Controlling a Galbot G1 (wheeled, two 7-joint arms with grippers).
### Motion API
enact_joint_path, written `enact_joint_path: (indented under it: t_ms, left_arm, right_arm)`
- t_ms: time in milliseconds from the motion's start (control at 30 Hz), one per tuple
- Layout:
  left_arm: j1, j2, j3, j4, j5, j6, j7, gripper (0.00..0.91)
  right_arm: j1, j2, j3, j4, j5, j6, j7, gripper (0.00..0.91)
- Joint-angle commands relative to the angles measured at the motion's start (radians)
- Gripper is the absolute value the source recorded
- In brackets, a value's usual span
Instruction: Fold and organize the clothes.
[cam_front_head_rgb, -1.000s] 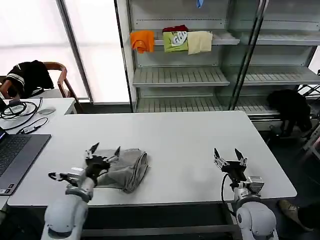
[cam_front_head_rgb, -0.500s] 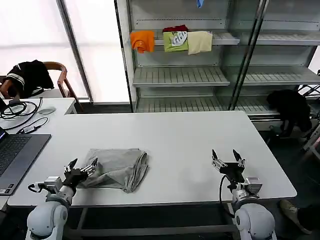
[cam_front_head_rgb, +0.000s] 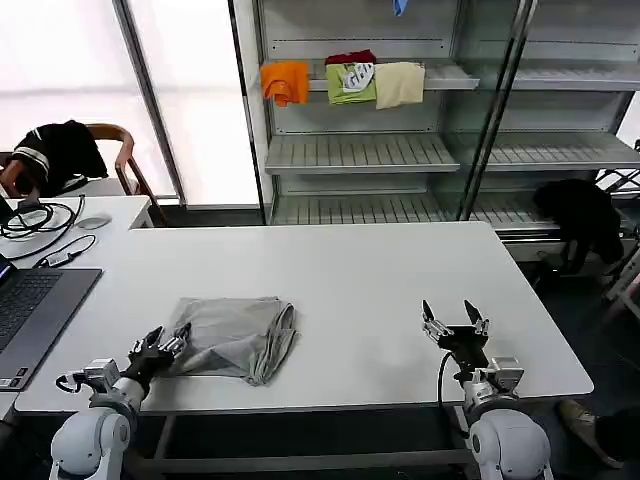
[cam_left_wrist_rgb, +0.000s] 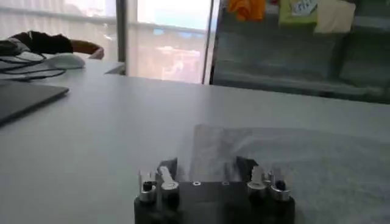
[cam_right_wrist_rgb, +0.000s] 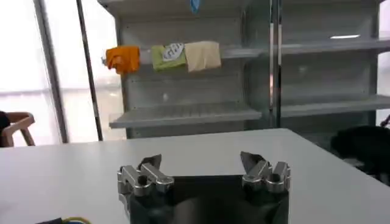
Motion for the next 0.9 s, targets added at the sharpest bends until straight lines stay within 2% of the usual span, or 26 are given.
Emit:
enact_joint_path:
  t_ms: [33,267,367,433,467,533,700,733,800,900]
  left_arm:
    - [0.0,-0.001,-0.011,0.009,-0.066,0.067,0.018,0.02]
    - [-0.002,-0.006,-0.006,0.01,-0.1,0.066,0.014,0.02]
    - [0.001,-0.005,-0.01,-0.008,-0.092,0.012,-0.009,0.01]
    - [0.007,-0.001,-0.021,-0.034,-0.009,-0.005,-0.016,0.01]
    - [0.009,0.003,-0.033,-0.043,0.068,-0.085,-0.013,0.01]
    - [0.006,0.018,-0.069,-0.069,0.125,-0.109,-0.013,0.01]
    - [-0.029,0.118,-0.201,-0.084,0.503,-0.249,0.019,0.01]
    - [-0.036,0.135,-0.22,-0.084,0.53,-0.272,0.027,0.0]
    - [-0.057,0.203,-0.253,-0.099,0.65,-0.282,0.06,0.0]
    - [-0.071,0.283,-0.268,-0.119,0.701,-0.266,0.096,0.0]
  right_arm:
    - [-0.002,0.0,0.002,0.006,0.001,0.0,0.002,0.907]
    - [-0.004,0.001,0.006,0.02,0.002,-0.003,0.003,0.907]
    - [-0.005,0.0,0.009,0.023,0.003,-0.003,0.004,0.907]
    - [-0.007,0.0,0.011,0.023,0.003,-0.002,0.006,0.907]
    - [-0.009,0.001,0.012,0.023,0.004,-0.002,0.006,0.907]
    - [-0.011,0.0,0.014,0.023,0.005,-0.001,0.006,0.907]
    - [-0.014,-0.006,0.016,0.014,0.007,0.004,0.007,0.907]
    - [-0.013,-0.006,0.015,0.011,0.007,0.005,0.007,0.907]
    - [-0.01,-0.001,0.011,0.002,0.006,0.009,0.009,0.907]
    - [-0.008,0.007,0.002,-0.01,0.003,0.013,0.01,0.907]
